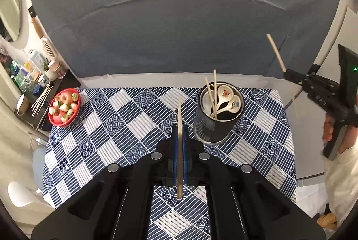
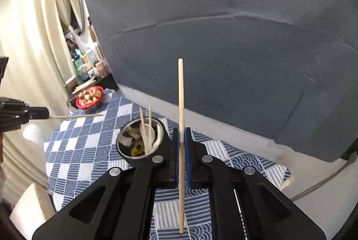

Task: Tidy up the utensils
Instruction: 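Lower the left gripper's chopstick into the holder while the right gripper brings its chopstick over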

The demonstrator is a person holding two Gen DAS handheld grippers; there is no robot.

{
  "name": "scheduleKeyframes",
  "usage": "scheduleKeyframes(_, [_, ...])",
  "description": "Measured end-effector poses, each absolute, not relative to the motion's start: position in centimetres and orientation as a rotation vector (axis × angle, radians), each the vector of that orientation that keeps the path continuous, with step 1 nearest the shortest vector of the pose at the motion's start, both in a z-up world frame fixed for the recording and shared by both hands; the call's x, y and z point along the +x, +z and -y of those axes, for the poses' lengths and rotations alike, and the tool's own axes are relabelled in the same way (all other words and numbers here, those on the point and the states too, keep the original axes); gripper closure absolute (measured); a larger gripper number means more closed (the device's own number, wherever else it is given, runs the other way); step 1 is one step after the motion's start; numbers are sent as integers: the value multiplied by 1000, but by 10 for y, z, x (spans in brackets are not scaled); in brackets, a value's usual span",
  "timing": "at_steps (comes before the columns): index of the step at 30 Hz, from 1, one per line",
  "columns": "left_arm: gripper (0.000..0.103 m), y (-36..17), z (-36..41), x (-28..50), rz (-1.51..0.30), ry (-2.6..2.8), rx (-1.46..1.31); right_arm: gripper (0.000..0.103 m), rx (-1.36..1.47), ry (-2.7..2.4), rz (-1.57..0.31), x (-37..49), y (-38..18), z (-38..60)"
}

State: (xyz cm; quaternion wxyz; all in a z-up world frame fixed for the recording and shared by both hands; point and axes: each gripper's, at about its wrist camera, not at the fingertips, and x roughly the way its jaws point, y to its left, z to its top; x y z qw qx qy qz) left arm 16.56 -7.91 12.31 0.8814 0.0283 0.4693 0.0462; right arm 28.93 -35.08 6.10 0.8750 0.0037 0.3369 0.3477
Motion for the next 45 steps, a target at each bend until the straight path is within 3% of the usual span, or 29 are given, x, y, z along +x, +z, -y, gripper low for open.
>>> scheduleKeyframes(15, [99,134,119,214,-1094,-5,167,98,141,855,-637,319,64,326])
scheduleKeyframes(26, [99,108,149,243,-1223,-75,315,98,387,1060,-404,329,50,320])
scheduleKeyframes(36, [99,82,146,263,-1310,-100,335,98,498,1101,-419,357,15,301])
scheduleKeyframes(45, [99,63,145,279,-1357,-117,326,98,355,1098,-495,356,-12,262])
